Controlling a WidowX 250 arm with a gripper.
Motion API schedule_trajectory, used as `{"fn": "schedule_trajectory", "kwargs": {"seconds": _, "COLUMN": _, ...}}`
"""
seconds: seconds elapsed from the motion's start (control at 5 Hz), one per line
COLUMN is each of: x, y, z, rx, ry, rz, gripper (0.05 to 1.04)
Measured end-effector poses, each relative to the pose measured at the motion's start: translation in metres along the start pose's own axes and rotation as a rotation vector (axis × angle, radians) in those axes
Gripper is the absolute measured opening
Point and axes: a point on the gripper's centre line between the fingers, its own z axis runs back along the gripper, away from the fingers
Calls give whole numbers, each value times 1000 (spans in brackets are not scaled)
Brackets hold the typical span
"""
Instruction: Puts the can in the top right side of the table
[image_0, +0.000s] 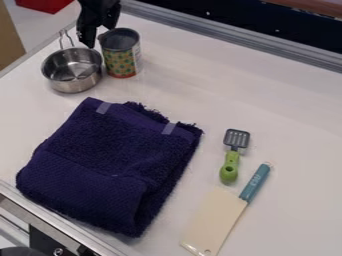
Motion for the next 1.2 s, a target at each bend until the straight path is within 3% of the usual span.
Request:
{"fn": "schedule_trajectory", "kwargs": {"seconds": 0.6, "x": -22, "y": 1, "z": 4, "rx": 34, "ry": 67, "rz": 2, "gripper": 999}}
{"fn": "schedule_trajectory", "kwargs": {"seconds": 0.8, "x": -36, "y": 2, "z": 9, "rx": 79, "ry": 87, "rz": 9, "gripper": 999}}
{"fn": "schedule_trajectory", "kwargs": {"seconds": 1.0, "x": -52, "y": -1, "z": 16, "rx": 112, "ry": 152, "rz": 41, "gripper": 999}}
{"fn": "schedule_trajectory", "kwargs": {"seconds": 1.2, "x": -63, "y": -4, "z": 26, "rx": 132, "ry": 178, "rz": 56, "gripper": 999}}
